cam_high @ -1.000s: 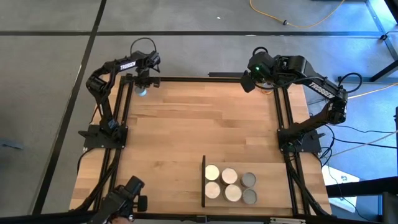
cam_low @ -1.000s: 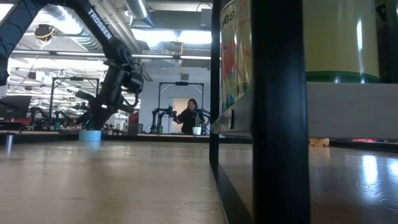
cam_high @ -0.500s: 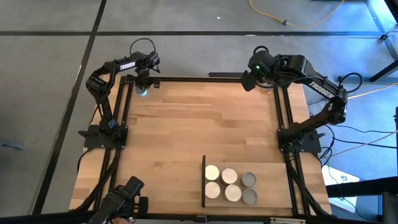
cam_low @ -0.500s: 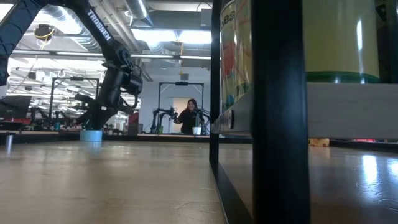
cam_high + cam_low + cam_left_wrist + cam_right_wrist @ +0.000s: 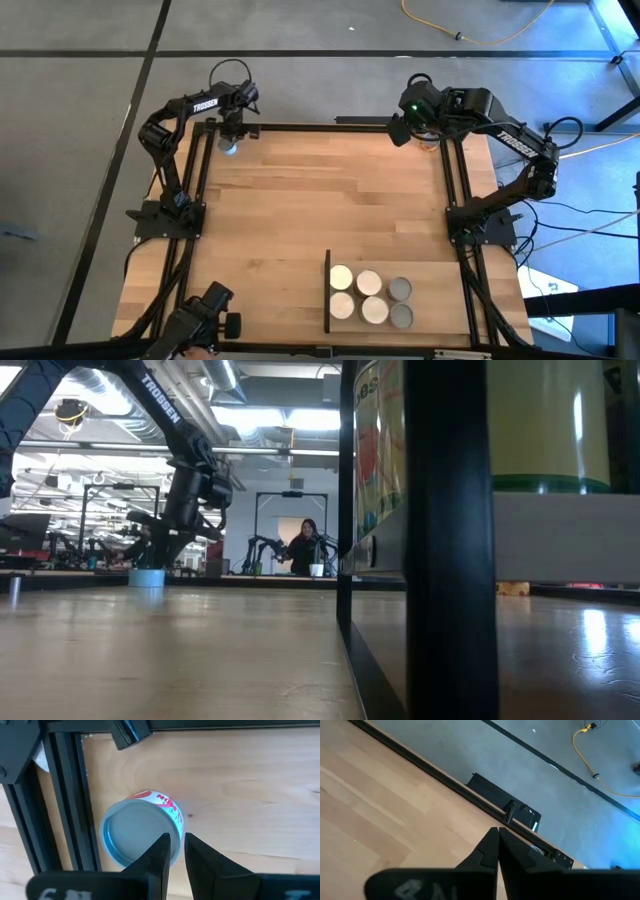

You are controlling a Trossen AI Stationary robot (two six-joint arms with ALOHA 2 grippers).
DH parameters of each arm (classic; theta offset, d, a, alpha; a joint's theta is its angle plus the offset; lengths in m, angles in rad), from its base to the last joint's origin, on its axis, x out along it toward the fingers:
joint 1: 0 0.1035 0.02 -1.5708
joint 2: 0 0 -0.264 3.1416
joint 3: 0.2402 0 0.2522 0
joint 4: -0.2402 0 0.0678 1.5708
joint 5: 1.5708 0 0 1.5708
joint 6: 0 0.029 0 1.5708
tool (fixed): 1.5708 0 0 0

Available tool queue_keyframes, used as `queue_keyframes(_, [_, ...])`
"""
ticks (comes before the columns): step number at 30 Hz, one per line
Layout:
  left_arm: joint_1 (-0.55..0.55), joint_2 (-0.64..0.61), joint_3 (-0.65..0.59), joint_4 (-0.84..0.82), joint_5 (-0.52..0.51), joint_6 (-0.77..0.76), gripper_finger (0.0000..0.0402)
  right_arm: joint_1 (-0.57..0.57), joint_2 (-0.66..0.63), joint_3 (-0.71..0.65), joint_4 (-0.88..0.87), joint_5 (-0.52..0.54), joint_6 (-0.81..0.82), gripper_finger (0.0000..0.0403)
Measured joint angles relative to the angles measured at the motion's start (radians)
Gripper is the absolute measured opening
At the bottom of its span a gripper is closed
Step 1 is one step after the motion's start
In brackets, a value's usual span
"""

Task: Pick and place cans onto a shelf
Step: Put the blue tuna can on the shelf

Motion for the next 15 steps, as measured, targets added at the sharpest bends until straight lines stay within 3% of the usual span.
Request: queue_keyframes(15, [0.0, 0.0, -0.049, 0.025, -0.006, -0.032, 0.0049, 0.0, 0.0, 0.0, 0.001, 0.0, 0.0, 0.0013])
